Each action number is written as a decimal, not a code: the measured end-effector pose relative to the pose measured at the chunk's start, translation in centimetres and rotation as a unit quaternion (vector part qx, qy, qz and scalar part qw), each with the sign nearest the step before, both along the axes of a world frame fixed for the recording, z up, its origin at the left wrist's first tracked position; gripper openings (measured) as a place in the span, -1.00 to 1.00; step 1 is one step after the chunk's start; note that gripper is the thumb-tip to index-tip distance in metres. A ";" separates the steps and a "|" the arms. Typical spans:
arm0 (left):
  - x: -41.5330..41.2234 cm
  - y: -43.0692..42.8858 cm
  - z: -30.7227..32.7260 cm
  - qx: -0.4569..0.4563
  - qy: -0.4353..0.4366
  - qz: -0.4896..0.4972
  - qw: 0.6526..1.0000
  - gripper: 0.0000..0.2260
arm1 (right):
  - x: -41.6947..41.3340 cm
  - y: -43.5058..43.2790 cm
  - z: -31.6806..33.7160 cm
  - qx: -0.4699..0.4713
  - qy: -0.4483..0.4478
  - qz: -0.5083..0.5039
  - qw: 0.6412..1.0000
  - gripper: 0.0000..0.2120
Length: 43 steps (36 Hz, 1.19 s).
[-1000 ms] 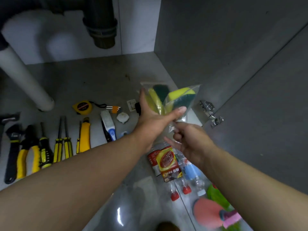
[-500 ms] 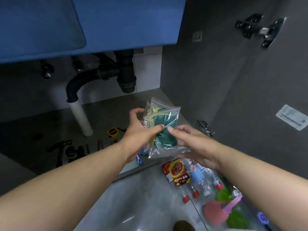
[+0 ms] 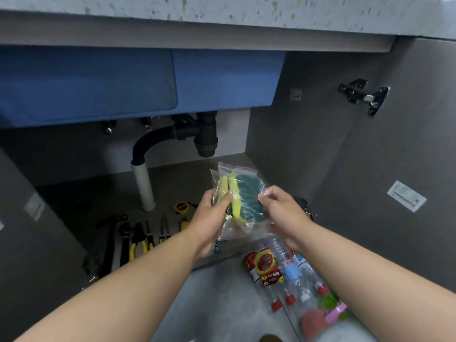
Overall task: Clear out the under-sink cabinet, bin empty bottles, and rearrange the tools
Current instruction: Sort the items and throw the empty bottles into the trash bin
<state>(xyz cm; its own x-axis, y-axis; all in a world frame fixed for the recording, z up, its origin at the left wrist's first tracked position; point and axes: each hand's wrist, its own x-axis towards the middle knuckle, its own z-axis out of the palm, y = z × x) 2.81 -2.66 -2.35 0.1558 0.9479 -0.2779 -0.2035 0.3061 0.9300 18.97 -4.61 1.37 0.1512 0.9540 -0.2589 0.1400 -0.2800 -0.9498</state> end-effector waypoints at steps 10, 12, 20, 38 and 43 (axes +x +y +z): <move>1.0 0.5 -0.6 0.029 0.084 0.015 0.996 -0.66 | 0.9 1.1 -1.9 0.079 -0.216 -0.120 0.966 -0.87; 1.4 0.5 -0.5 0.020 0.078 0.004 0.997 -0.62 | 0.4 1.1 -2.1 0.067 -0.208 -0.100 0.971 -0.85; 2.3 0.8 -0.2 -0.024 0.070 -0.015 0.997 -0.69 | -0.1 0.9 -2.5 0.014 -0.155 -0.007 0.988 -0.77; 1.2 0.6 0.6 -0.013 0.098 -0.097 0.990 0.04 | 0.1 0.3 -2.7 0.021 -0.102 0.049 0.993 -0.75; 0.5 1.2 -1.2 -0.012 0.043 -0.068 0.997 -0.14 | 0.7 0.4 -2.7 -0.046 0.114 0.029 0.992 -0.59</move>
<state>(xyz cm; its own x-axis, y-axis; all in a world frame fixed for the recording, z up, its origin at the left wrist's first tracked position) 3.34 -1.41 -3.52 0.2573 0.9123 -0.3186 -0.0780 0.3482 0.9342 19.69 -4.18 -1.35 0.0249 0.9303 -0.3660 -0.0572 -0.3642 -0.9296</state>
